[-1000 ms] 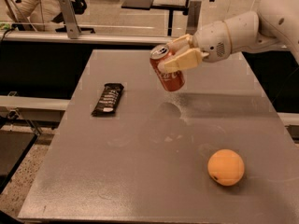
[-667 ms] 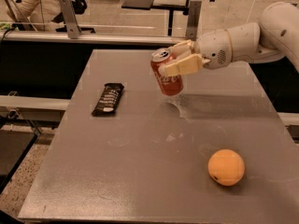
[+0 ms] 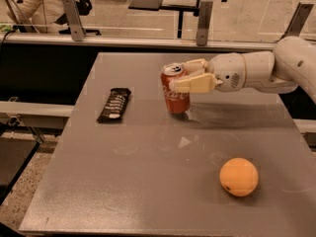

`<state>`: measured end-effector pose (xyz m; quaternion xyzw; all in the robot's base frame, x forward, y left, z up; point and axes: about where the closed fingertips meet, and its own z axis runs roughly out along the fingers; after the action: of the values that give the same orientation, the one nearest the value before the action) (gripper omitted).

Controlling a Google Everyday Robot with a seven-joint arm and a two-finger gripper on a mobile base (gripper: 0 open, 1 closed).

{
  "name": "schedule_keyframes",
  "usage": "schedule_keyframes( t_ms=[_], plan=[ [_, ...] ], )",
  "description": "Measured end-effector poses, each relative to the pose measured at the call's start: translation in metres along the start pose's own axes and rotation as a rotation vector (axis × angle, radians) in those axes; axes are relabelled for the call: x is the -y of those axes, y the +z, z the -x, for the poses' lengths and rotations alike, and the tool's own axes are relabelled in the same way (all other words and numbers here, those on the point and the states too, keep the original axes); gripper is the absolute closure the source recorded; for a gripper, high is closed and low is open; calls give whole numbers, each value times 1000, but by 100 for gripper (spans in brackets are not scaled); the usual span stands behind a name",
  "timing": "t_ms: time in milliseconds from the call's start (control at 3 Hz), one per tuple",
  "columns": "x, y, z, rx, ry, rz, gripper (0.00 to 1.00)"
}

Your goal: Place coke can upright

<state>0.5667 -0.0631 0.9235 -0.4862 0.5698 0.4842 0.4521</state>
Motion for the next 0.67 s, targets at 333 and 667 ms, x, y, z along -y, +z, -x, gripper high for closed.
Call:
schedule_keyframes(
  t_ms=[333, 667],
  plan=[
    [-1, 2, -5, 68, 18, 1, 43],
    [0, 4, -10, 111, 21, 7, 20]
  ],
)
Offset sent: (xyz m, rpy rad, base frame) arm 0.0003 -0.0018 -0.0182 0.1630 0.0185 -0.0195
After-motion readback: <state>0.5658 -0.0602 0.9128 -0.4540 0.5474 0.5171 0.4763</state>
